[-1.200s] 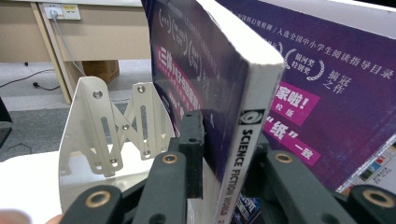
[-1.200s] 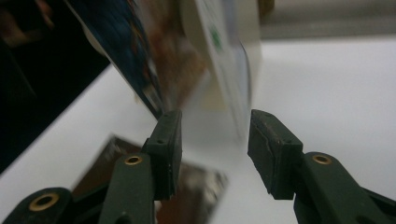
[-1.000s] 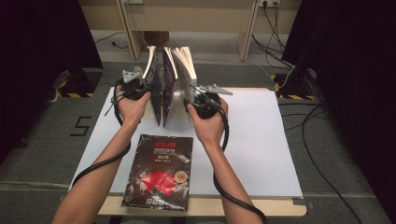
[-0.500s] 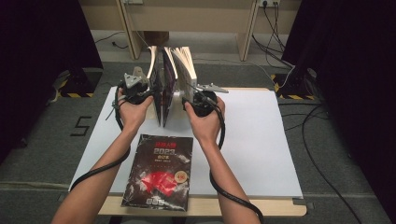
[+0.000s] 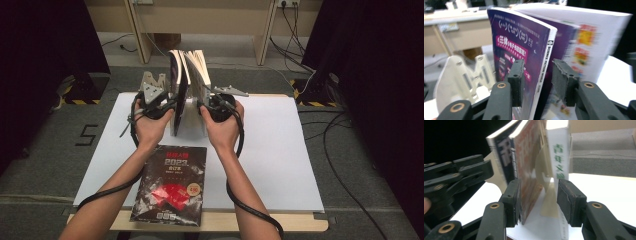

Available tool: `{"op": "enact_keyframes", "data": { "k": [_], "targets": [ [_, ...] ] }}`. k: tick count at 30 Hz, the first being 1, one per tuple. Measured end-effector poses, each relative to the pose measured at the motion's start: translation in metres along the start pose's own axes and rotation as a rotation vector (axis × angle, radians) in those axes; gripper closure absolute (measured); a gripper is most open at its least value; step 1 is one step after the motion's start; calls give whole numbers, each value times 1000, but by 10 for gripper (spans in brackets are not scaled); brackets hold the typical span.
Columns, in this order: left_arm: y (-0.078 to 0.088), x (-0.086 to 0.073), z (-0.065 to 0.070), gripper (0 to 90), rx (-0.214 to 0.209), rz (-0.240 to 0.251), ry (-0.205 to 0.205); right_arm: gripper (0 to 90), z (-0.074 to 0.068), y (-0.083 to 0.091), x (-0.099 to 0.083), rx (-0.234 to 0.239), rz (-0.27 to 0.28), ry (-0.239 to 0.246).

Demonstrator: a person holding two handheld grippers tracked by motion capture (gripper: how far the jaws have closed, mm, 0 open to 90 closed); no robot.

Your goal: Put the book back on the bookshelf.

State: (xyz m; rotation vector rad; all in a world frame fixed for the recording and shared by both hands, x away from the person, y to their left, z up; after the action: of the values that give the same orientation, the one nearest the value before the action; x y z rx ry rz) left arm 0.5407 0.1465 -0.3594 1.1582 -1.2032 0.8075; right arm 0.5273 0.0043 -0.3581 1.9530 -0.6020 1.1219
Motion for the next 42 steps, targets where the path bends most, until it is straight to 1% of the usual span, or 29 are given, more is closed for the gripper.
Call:
{"op": "enact_keyframes", "data": {
  "k": [1,2,4,5,7,8,9,10,11,12,13,14,15,16,18,19,21,22,25,28,29,30,31,32,33,35,39,41,42],
  "targets": [
    [2,-2,5,622,-8,7,-4,546,1,1,-1,-1,-2,-4],
    [4,-3,10,640,-19,15,-18,546,3,2,-2,-4,0,-5],
    [5,-5,19,648,-41,10,-41,546,6,5,-3,-7,2,-7],
    [5,-6,22,648,-43,6,-50,546,7,6,-3,-8,3,-12],
    [1,-10,27,642,-49,-6,-66,546,9,8,-2,-12,3,-8],
    [0,-11,28,638,-44,-9,-72,545,10,9,-2,-13,3,-9],
    [-2,-13,29,632,-35,-11,-95,545,10,10,-2,-14,4,-10],
    [-4,-13,30,624,-33,-11,-95,545,10,11,-3,-13,1,-9],
    [-5,-13,31,618,-25,-15,-89,546,10,11,-4,-11,0,-14],
    [-8,-13,30,605,-9,-15,-94,545,11,11,-5,-14,-1,-12],
    [-11,-11,30,592,7,-7,-108,545,13,11,-6,-15,-2,-9],
    [-14,-11,29,577,19,-11,-109,545,13,10,-8,-14,-6,-20],
    [-17,-12,30,559,30,-24,-99,545,14,10,-9,-14,-9,-21],
    [-21,-12,30,543,36,-29,-100,546,15,10,-10,-13,-9,-23],
    [-28,-10,30,519,60,-30,-120,546,16,10,-13,-14,-15,-28],
    [-31,-8,30,510,70,-31,-115,545,17,10,-14,-15,-17,-28],
    [-36,-4,30,493,81,-31,-106,545,18,10,-16,-16,-18,-28],
    [-37,-2,30,494,85,-30,-108,545,19,10,-16,-17,-18,-32],
    [-43,4,31,495,106,-29,-129,545,19,11,-16,-16,-21,-36],
    [-48,9,27,514,126,-40,-149,545,20,12,-17,-15,-18,-33],
    [-50,10,26,514,124,-47,-143,545,19,12,-17,-14,-20,-34],
    [-50,10,25,534,119,-57,-148,545,19,12,-18,-13,-21,-35],
    [-50,11,23,577,116,-62,-163,546,18,13,-18,-12,-23,-39],
    [-48,12,21,644,122,-64,-176,545,19,13,-19,-12,-24,-35],
    [-46,12,17,675,133,-68,-180,545,19,13,-19,-11,-20,-35],
    [-41,12,5,735,141,-64,-116,545,20,15,-19,-13,-21,-40],
    [-28,9,-22,748,175,-34,-29,545,22,16,-21,-14,-20,-36],
    [-23,8,-32,746,195,-22,-8,545,24,16,-23,-15,-26,-43],
    [-20,7,-37,747,209,-20,-4,545,25,16,-25,-17,-31,-41]
  ]
}}
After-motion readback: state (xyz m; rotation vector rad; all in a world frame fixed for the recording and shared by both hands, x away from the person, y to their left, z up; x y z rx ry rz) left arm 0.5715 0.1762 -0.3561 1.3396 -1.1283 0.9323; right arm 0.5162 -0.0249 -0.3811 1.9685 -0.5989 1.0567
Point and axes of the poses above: each handheld gripper's, and its own axes: y roughly backward along the jaws, x roughly out of its top, z roughly to its right, the point moved 8 cm from there along -y, roughly forward along the jaws, and after that the axes turned 5 degrees about x, right-handed, at the moved point
